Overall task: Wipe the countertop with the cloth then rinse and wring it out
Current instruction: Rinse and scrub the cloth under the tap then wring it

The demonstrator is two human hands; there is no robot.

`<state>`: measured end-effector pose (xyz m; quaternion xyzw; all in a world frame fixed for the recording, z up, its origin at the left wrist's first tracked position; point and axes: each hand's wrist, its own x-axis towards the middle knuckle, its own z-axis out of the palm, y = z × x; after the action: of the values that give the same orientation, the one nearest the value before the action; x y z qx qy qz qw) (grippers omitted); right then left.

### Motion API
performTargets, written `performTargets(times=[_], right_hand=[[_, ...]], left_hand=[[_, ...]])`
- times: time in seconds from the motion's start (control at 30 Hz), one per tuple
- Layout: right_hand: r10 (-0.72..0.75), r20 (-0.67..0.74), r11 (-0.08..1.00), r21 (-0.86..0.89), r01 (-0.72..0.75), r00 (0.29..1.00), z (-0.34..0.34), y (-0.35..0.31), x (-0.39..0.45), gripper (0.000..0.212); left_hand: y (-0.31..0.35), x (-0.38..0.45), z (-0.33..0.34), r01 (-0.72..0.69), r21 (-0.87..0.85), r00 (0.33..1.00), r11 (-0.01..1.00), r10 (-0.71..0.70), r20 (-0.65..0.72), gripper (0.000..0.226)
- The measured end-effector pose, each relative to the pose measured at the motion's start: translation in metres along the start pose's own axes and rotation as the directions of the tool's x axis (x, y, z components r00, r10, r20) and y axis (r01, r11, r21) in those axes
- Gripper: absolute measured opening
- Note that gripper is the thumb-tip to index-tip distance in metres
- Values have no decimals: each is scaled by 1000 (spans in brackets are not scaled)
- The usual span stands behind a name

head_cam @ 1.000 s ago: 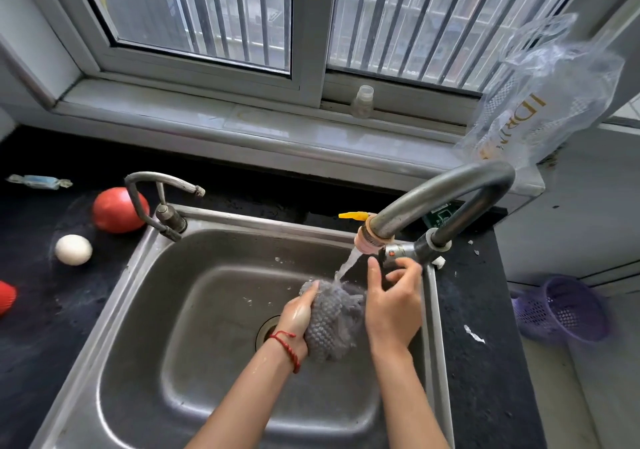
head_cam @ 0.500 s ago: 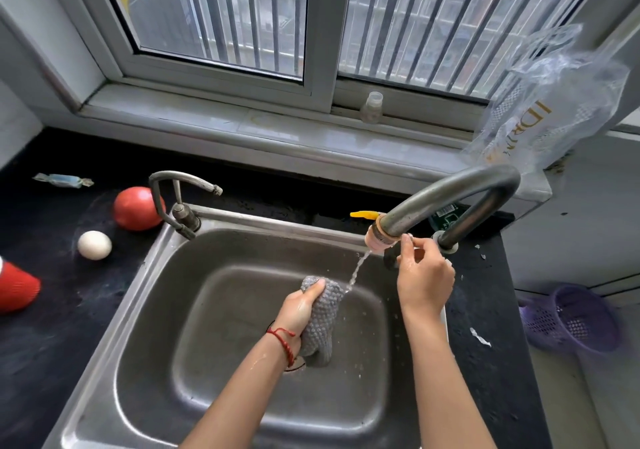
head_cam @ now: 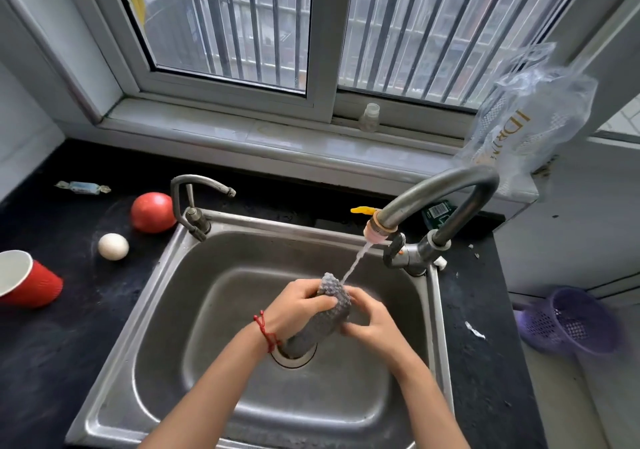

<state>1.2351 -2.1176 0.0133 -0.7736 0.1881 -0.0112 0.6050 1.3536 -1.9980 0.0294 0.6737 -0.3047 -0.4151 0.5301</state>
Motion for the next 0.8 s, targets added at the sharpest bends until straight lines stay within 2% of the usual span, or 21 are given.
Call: performTargets(times=[0.07,0.13,0.2,0.27,0.4,0.47,0.57,0.63,0.67,0.73,0.8], right_hand=[[12,-20,992,-124,-15,1000,1,2,0,36],[36,-10,974,-225,-38,999,4,5,-1,15],[40,13,939,-342,-33,999,7,9,-4,28],[30,-32,948,-317,-39,999,8,11,-8,29],[8,-175,982,-186,-41,985,5,2,-15,20],[4,-269,983,-175,-53,963,2,-4,-15,33],[31,-460,973,-188,-131,887,2,-18,-13,43],[132,-527,974,-89,-208,840,6,-24,-10,44],[210,-519,972,16,-236,828,9,-27,-8,44],[351,-449,929,280,-244,822,18,-31,-3,37],[451,-345,826,511,-238,823,25,-37,1,32]], left_hand=[[6,-7,-5,-87,139,995,986,94,-42,29],[7,-12,-12,-203,339,966,919,243,-82,41],[5,-17,-17,-266,426,926,865,352,-137,42],[4,-23,-20,-277,415,891,867,393,-226,40],[-1,-30,-22,-298,418,810,858,459,-364,42],[-2,-32,-23,-289,434,778,853,473,-412,40],[-3,-34,-21,-256,459,754,851,473,-456,36],[-5,-35,-15,-209,483,733,850,463,-499,40],[-5,-35,-11,-191,489,720,851,460,-520,42],[-7,-36,4,-186,495,717,849,461,-522,39],[-7,-40,22,-204,483,755,851,451,-476,32]])
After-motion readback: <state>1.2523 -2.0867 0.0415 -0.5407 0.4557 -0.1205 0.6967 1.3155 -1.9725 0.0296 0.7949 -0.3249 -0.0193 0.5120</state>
